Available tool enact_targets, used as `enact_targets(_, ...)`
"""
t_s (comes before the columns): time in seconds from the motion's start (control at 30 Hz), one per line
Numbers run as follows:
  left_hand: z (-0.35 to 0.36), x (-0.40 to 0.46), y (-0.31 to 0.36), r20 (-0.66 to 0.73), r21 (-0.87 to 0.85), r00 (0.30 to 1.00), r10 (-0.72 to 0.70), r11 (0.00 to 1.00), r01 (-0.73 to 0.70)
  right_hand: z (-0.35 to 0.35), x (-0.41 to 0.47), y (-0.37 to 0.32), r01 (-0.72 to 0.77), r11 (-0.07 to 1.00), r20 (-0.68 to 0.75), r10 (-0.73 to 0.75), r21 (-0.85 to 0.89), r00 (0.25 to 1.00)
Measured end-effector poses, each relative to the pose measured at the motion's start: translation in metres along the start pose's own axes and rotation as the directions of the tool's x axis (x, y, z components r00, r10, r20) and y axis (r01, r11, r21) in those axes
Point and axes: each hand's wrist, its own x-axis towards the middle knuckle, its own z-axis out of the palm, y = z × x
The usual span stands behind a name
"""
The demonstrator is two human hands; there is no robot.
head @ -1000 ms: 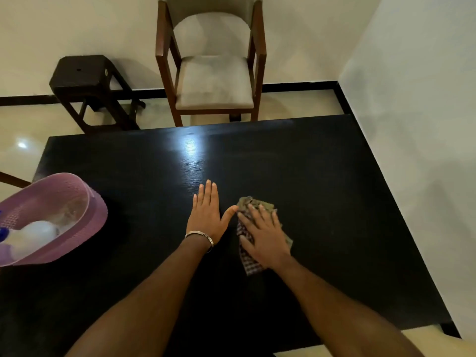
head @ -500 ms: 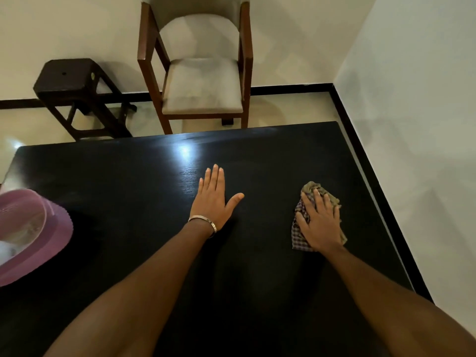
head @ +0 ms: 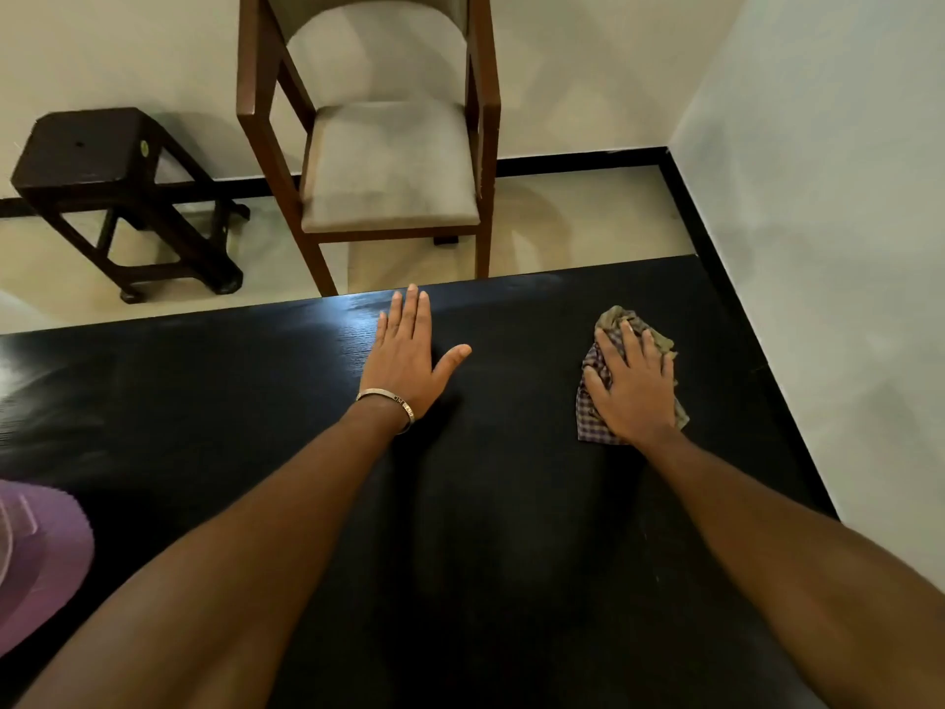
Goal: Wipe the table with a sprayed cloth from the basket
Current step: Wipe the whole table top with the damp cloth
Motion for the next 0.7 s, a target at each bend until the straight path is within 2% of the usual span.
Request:
enact_targets(0.3,0.011,0.041,-0.028,0.016,-0.005,1.0,0.003,1.0,-0.003,-0.003,0.081,-0.024,0.028,1.0,-0.059,-0.028,0.01,0.998)
enact_targets(0.5,0.016,0.049,-0.048,0.024,-0.018,0.999,-0.031,0.999,0.032,-0.004,0.118,-0.066,0.027,1.0,-0.071,-0.026,0.015,0.997)
enact_targets(0.7,0.01,0.041,-0.076,-0.001,-0.03,0.996,-0.089,0.996,0.088,0.002,0.122,-0.155,0.246,0.969,-0.084,-0.245,-0.003,0.966)
